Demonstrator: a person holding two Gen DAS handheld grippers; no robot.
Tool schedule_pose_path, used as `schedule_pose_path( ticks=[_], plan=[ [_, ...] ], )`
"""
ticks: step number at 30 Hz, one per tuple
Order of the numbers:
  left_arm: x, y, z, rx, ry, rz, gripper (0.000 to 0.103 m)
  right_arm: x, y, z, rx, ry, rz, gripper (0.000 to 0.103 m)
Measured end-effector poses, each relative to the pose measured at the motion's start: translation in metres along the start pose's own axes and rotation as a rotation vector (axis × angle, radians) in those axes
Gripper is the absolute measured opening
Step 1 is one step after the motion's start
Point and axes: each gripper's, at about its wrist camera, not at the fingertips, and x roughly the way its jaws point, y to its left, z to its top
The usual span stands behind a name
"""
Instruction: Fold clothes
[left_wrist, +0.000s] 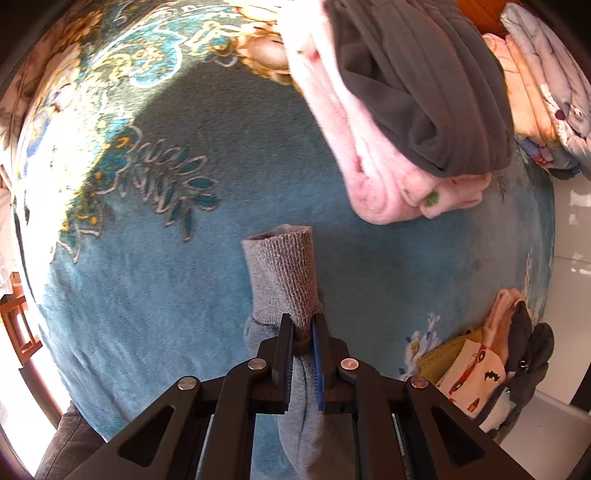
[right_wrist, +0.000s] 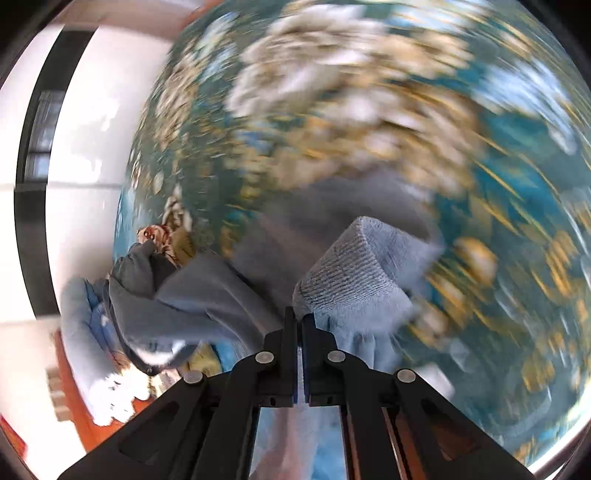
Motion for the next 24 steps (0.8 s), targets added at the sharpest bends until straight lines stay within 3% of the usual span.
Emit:
schedule_pose_path(
  ticks=[3,6,8,11,16,18,20,22,24],
  plan=[
    [0.005,-0.008,-0.006,0.018,0.016,0.000,0.011,0.044,0.028,0.020,-0.075,0.053,-0.093,0.005],
    [0.009,-0.008,-0.009,0.024,0.031,-0.010,0.013,0.058,0.035,0.019,-0.107,0.116,-0.086,0.005],
    [0.011,-0.005,-0.010,0.030,0.037,-0.008,0.013,0.039,0.041,0.015,-0.154,0.092,-0.033,0.005],
    [0.013,0.006,-0.011,0.022,0.039,-0.004,0.013,-0.002,0.038,0.008,-0.215,0.018,0.017,0.022],
    [0.016,0.029,-0.020,-0.018,0.049,0.007,0.013,-0.001,-0.023,-0.013,-0.047,0.052,0.014,0.030],
    [0.017,0.037,-0.023,-0.029,0.053,0.013,0.013,0.001,-0.048,-0.022,0.024,0.068,0.012,0.041],
    [0.015,0.044,-0.025,-0.025,0.050,0.017,0.013,0.002,-0.073,-0.031,0.095,0.084,0.011,0.041],
    [0.012,0.049,-0.028,-0.015,0.045,0.022,0.013,0.009,-0.073,-0.034,0.126,0.080,0.034,0.041],
    [0.009,0.056,-0.029,-0.008,0.040,0.027,0.013,0.017,-0.061,-0.033,0.080,0.093,-0.010,0.041]
  ],
)
